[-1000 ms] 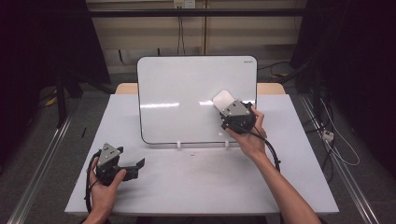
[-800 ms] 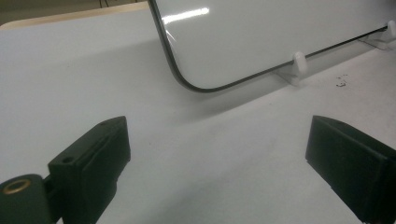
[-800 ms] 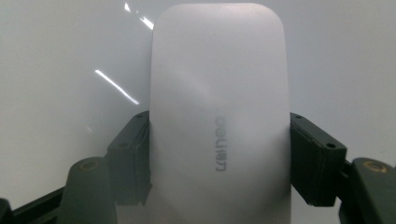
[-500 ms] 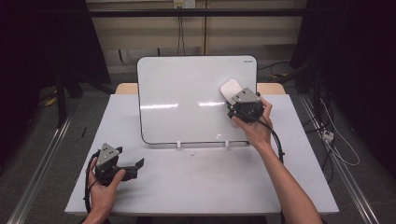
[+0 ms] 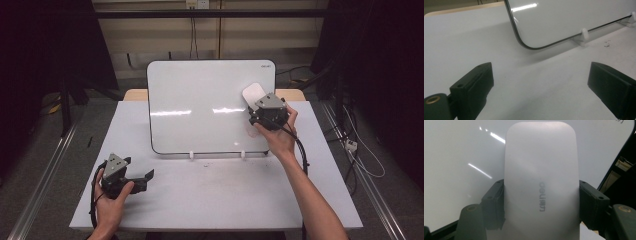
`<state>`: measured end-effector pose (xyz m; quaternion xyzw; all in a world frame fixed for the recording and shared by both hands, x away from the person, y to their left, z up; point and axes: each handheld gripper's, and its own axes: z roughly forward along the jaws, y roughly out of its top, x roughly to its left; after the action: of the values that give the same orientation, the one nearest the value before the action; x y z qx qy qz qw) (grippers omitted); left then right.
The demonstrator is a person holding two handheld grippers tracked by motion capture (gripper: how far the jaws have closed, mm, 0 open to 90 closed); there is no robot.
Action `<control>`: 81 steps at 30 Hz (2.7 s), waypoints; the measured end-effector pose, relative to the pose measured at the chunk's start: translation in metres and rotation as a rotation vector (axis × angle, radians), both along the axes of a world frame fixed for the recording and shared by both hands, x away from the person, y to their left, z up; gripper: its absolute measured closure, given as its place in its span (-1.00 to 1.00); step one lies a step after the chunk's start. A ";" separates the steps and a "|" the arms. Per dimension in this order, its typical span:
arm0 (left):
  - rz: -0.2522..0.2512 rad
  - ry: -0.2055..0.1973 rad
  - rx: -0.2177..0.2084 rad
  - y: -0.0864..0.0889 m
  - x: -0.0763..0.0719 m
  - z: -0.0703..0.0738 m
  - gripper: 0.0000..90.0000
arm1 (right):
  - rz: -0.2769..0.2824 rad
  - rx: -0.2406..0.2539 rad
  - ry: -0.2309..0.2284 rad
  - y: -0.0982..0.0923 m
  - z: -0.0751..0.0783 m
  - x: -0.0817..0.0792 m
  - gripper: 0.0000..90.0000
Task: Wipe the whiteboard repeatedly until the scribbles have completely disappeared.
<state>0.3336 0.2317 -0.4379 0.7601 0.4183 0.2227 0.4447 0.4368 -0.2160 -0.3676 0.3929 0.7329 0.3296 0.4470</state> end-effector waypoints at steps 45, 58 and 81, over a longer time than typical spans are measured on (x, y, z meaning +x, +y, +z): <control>0.008 -0.005 0.002 0.002 -0.001 0.001 -0.86 | 0.021 -0.003 0.011 0.017 -0.005 -0.001 -0.30; 0.003 -0.005 0.005 0.001 -0.001 0.001 -0.86 | 0.003 -0.009 -0.007 0.021 -0.002 0.001 -0.30; -0.012 0.000 0.003 -0.003 0.001 -0.001 -0.86 | 0.172 -0.108 0.002 0.087 -0.038 -0.024 -0.30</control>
<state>0.3347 0.2292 -0.4386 0.7632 0.4133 0.2206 0.4450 0.4127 -0.1294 -0.4056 0.3042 0.7811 0.3264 0.4368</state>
